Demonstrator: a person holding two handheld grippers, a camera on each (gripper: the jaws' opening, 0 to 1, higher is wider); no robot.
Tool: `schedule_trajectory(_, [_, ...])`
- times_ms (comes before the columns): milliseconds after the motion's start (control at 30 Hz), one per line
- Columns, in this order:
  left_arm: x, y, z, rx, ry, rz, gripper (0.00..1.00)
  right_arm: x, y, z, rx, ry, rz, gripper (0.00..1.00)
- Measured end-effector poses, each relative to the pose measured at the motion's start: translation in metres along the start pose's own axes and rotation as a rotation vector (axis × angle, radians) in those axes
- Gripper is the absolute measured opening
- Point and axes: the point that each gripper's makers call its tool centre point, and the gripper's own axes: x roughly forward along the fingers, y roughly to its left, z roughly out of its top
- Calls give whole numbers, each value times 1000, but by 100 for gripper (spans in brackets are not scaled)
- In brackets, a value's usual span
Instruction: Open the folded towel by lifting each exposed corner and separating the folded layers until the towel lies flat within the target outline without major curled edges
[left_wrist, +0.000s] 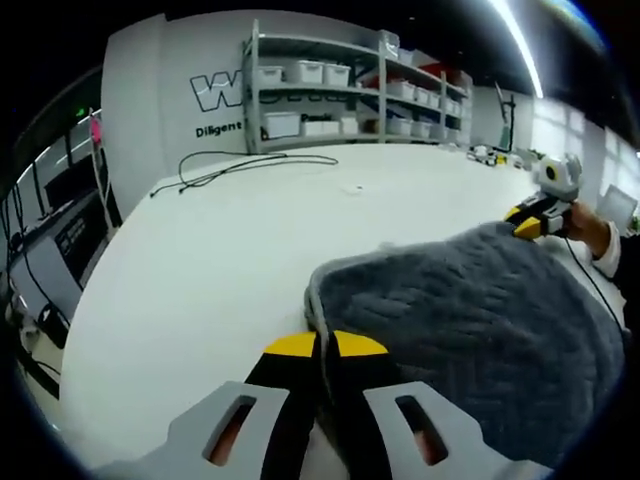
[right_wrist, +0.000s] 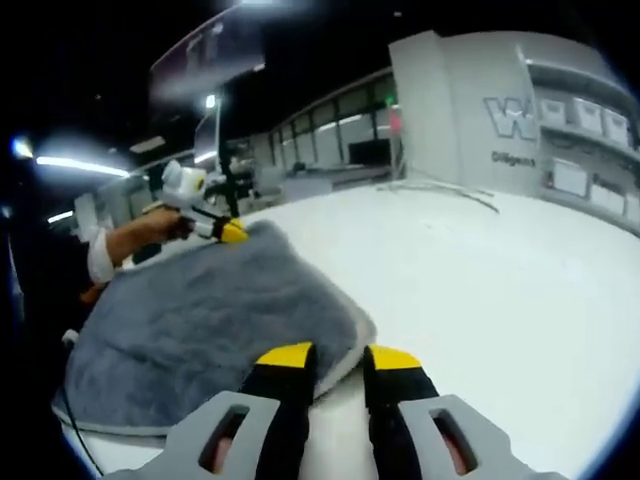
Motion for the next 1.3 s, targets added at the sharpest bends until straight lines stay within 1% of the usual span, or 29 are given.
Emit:
schedule_trajectory(100, [0,1,0,2,-2,2,4,-2,3,6,-8,-22,13,9])
schedule_trajectory(200, [-1,0,0,7,-3,3,4,-1,7,7,-24,-38,23,9])
schedule_trajectory(300, [0,3,1,7,-6,3,4,0,8,4,-12,-20,23,10])
schedule_trajectory(367, [0,2,0,10,-8,-1,4,0,5,3,-8,-20,17,11])
schedule_trajectory(433, [-1,1,1,39,-15,-10,6,-1,3,4,-2,-32,9,12])
schedule_trajectory(500, [-1,4,0,53,-11,2,12,-1,3,6,2,-45,11,13])
schedule_trajectory(567, [-3,4,-1,67,-13,5,15,-1,5,6,1,-49,17,14])
schedule_trajectory(667, [-4,3,0,67,-14,2,21,3,7,1,-10,-26,21,17])
schedule_trajectory(733, [-4,-2,0,42,-24,-38,23,2,7,1,-13,-30,19,14])
schedule_trajectory(767, [-4,-1,-1,24,-22,-44,24,2,8,2,-10,-35,23,13])
schedule_trajectory(967, [-2,2,-2,16,-18,-41,27,3,18,6,-49,-49,56,3])
schedule_trajectory(1033, [-1,3,-2,14,-19,-38,27,3,20,8,-62,-53,62,2])
schedule_trajectory(1167, [-1,-2,-4,7,-22,-57,19,2,22,9,-69,-52,76,1])
schedule_trajectory(1300, [1,-1,-3,3,-22,-63,15,1,21,10,-52,-48,79,1])
